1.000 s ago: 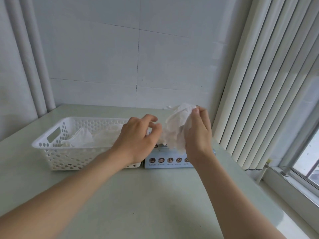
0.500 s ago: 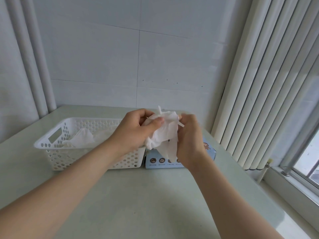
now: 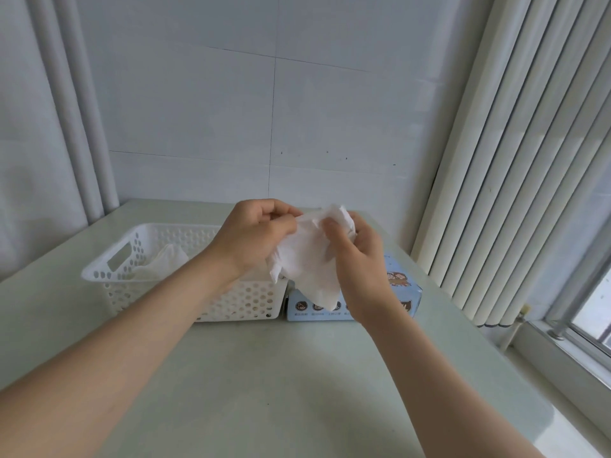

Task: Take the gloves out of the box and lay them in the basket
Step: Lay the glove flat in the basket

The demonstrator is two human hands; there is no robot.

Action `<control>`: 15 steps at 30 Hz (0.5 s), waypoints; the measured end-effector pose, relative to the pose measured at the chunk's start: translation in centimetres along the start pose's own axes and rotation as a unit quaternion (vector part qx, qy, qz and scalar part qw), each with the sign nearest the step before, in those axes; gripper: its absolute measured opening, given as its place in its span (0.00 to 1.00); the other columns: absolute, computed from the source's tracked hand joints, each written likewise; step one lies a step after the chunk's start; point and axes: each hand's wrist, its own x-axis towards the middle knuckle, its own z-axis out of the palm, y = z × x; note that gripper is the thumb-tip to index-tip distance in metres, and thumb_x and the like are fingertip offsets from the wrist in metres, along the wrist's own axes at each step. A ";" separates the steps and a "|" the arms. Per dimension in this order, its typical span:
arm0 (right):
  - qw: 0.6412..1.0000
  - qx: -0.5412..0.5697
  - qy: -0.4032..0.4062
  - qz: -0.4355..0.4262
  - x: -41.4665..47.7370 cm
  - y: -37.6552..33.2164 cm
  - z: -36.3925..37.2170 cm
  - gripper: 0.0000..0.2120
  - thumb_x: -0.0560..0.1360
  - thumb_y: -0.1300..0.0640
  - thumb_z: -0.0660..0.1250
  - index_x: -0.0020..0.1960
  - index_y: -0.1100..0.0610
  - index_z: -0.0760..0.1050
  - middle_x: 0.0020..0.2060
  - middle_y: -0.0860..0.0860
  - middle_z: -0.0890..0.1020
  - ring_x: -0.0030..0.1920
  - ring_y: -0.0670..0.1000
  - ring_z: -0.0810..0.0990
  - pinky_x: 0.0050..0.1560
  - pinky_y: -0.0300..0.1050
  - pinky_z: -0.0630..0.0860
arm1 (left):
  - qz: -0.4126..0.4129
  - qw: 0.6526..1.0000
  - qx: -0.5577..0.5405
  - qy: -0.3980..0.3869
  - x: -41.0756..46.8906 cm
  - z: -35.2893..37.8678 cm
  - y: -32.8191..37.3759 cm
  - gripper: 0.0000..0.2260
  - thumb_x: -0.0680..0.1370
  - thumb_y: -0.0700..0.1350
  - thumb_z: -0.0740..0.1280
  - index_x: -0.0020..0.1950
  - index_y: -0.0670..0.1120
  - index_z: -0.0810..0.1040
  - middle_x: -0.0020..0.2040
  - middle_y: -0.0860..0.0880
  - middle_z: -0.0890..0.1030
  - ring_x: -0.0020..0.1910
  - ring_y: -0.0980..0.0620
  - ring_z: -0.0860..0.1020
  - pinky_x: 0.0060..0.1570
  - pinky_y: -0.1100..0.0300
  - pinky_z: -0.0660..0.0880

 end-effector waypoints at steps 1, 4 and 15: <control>1.000 0.006 0.002 0.006 0.0 0.1 0.1 0.09 0.85 0.55 0.64 0.56 0.61 0.79 0.43 0.54 0.84 0.43 0.53 0.82 0.43 0.50 0.79 | -0.012 1.000 0.005 0.010 0.2 -0.1 -0.1 0.06 0.77 0.43 0.71 0.50 0.51 0.87 0.48 0.46 0.87 0.46 0.52 0.84 0.47 0.57 0.77; 0.999 0.039 0.005 0.020 0.1 -0.1 0.3 0.12 0.86 0.53 0.61 0.56 0.60 0.79 0.48 0.59 0.84 0.48 0.55 0.83 0.49 0.54 0.79 | -0.042 0.999 0.023 0.019 0.6 -0.6 -0.2 0.03 0.77 0.45 0.74 0.48 0.49 0.87 0.46 0.50 0.87 0.46 0.52 0.84 0.49 0.58 0.76; 0.997 0.030 0.041 0.059 -0.2 0.1 0.6 0.15 0.83 0.50 0.64 0.50 0.63 0.76 0.39 0.57 0.77 0.41 0.55 0.77 0.41 0.52 0.74 | -0.042 0.995 -0.024 0.084 1.4 -0.5 -0.5 0.07 0.79 0.44 0.69 0.46 0.50 0.87 0.44 0.47 0.84 0.43 0.48 0.80 0.46 0.53 0.75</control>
